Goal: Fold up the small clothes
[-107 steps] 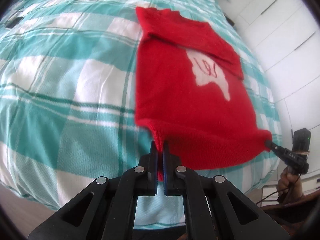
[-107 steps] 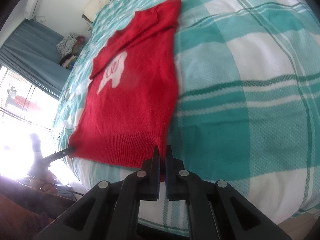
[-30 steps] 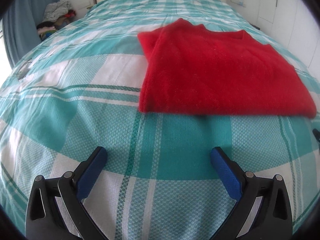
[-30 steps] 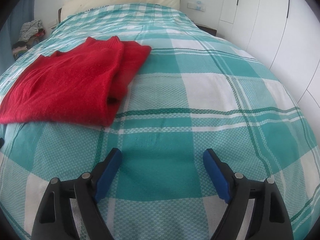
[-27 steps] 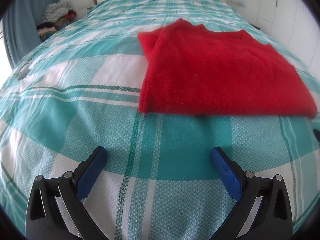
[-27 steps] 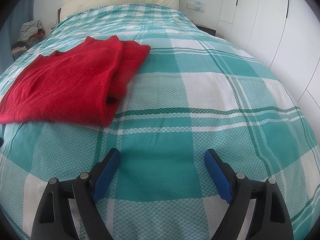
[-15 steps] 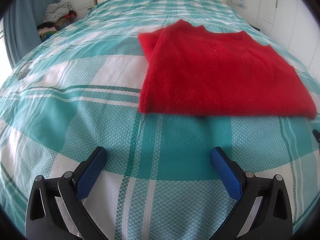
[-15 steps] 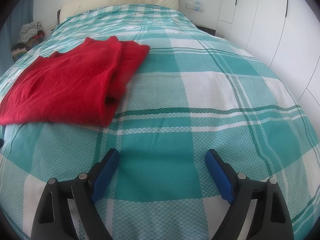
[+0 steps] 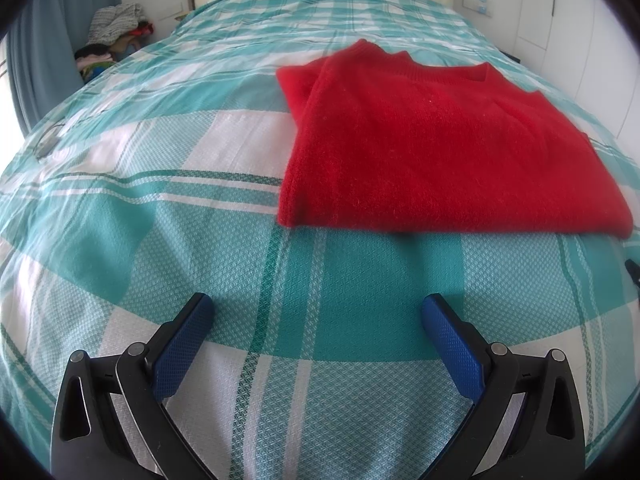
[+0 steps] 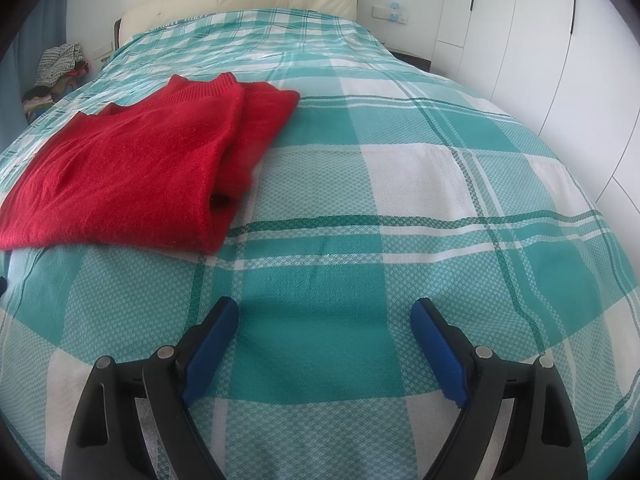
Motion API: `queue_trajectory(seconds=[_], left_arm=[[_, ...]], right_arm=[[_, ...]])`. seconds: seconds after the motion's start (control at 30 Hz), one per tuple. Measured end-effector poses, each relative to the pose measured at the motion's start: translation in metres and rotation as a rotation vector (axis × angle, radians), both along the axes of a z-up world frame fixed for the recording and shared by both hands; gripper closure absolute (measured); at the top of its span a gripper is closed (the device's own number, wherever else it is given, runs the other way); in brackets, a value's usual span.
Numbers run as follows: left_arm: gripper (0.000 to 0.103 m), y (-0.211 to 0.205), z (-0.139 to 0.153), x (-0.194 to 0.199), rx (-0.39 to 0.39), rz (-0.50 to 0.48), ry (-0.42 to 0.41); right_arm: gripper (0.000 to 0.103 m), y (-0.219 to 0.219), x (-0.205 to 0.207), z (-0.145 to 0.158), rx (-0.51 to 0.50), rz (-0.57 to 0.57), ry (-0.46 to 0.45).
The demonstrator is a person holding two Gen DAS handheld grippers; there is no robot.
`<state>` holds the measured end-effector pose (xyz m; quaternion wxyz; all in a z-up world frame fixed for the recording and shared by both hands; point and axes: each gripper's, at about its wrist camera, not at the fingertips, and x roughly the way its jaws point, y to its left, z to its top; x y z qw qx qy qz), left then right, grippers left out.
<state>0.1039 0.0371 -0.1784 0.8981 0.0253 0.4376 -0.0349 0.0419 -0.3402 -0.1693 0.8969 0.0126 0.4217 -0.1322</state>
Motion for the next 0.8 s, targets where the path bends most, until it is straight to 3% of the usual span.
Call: queue_trajectory(seconds=[0.8], left_arm=[[0.0, 0.0016, -0.0024, 0.0028, -0.005, 0.01, 0.011]], right_arm=[[0.012, -0.0068, -0.0036, 0.0004, 0.038, 0.01, -0.018]])
